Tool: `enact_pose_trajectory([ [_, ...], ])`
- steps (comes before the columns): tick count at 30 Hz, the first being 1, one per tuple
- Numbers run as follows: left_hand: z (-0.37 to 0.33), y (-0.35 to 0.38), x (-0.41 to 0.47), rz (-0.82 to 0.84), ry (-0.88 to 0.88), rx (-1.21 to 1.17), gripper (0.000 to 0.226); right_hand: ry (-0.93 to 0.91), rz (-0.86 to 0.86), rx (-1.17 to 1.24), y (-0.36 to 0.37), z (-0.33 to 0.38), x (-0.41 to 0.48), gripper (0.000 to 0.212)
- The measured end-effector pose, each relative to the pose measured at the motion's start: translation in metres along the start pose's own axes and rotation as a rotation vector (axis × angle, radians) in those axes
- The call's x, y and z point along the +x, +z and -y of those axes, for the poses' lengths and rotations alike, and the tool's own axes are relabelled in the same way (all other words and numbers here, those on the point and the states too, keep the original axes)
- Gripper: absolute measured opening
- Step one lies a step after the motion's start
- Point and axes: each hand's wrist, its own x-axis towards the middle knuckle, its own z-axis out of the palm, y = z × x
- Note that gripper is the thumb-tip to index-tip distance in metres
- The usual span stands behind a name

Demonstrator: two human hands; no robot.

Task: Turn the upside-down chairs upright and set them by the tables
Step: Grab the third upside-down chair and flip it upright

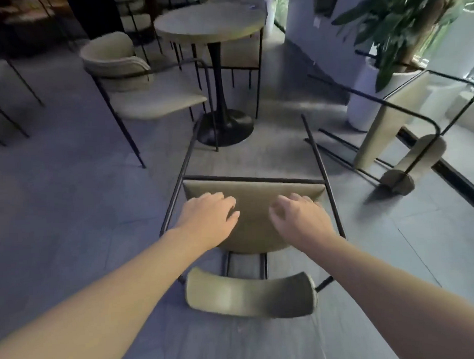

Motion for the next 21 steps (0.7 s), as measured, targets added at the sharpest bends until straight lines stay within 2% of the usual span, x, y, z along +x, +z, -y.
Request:
enact_pose_trajectory([
  [6,0.006,0.192,0.011,0.087,-0.02,0.063,0.037,-0.002,0.044,0.029,0.181,-0.044,-0.007,0.032],
  [11,0.023,0.322,0.025,0.152,-0.062,0.046,0.039,0.021,0.123,0.015,0.313,-0.073,-0.01,0.033],
  [17,0.027,0.439,0.034,0.149,-0.045,-0.016,0.035,0.054,0.217,-0.021,0.425,-0.098,-0.003,0.035],
  [21,0.034,0.5,0.042,0.3,-0.1,-0.02,0.039,0.076,0.313,-0.038,0.478,-0.103,0.005,0.037],
])
